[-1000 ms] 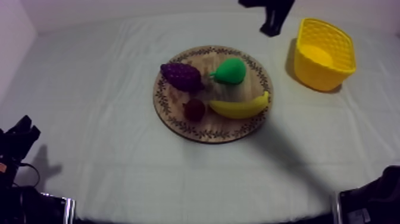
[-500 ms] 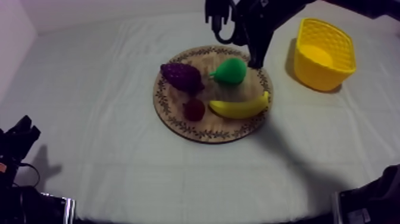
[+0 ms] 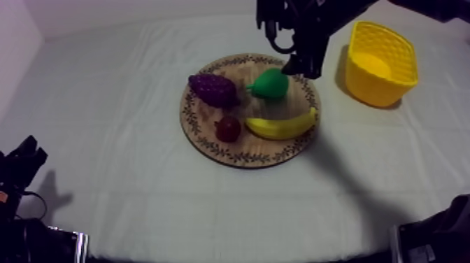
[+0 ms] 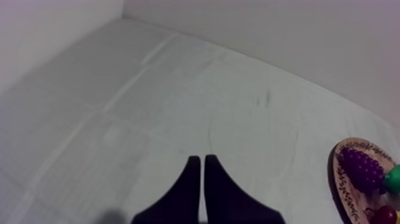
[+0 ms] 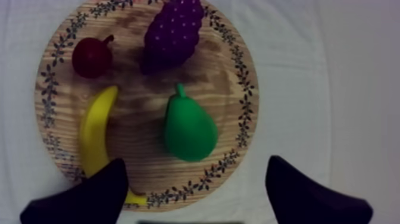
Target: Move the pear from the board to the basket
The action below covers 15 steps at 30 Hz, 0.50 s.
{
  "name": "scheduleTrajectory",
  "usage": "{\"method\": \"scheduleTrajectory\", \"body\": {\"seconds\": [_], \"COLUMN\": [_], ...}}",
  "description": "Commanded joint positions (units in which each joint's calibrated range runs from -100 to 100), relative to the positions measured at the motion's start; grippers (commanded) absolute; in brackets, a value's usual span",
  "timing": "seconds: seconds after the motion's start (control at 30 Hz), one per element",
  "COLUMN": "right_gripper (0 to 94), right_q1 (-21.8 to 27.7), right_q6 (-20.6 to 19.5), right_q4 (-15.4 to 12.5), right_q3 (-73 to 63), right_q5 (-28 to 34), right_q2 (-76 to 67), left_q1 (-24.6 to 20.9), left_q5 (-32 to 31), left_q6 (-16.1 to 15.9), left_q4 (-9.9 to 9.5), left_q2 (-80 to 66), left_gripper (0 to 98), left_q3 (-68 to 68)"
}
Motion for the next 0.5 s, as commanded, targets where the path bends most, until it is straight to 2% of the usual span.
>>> {"method": "scheduleTrajectory", "body": {"seconds": [0.0,0.23,0.47], "right_gripper": [76.7,71.0,69.4], "right_q1": [0.1,0.8,1.8], "right_q6": [0.5,0.8,0.4], "right_q4": [-0.6,-1.1,-1.0], "right_q3": [0.3,0.0,-4.4], "right_q5": [0.2,0.0,-0.4], "right_q2": [0.2,3.9,11.6], "left_q1": [0.0,0.0,0.0], "left_q5": [0.0,0.0,0.0], "left_q6": [0.0,0.0,0.0], "left_q4": [0.01,0.01,0.01], "left_q2": [0.0,0.0,0.0], "left_gripper": [0.1,0.1,0.1], "left_q3": [0.0,0.0,0.0]}}
